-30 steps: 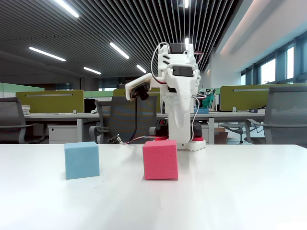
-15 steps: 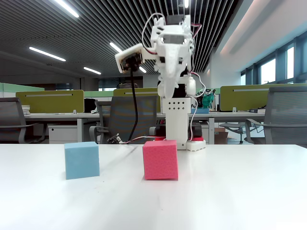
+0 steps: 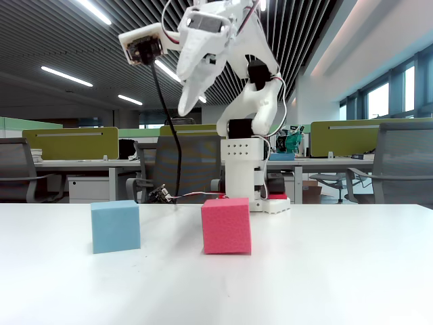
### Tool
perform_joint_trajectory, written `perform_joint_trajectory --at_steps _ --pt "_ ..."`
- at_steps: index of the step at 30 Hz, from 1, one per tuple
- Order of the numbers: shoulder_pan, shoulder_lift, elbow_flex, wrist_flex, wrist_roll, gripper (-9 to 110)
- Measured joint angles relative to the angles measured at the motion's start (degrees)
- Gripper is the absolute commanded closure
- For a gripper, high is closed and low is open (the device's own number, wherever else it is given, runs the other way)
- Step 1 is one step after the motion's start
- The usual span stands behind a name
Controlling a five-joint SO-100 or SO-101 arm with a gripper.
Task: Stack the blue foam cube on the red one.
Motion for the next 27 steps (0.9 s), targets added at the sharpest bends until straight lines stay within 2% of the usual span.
perform_joint_trajectory --at_steps 5,10,27 --pt "7.8 -4.0 0.0 -0.3 -11.5 73" --pt "13.6 -11.8 -2.9 -2.2 -18.2 73" --pt "16.6 -34.7 -11.2 -9.0 -20.2 73"
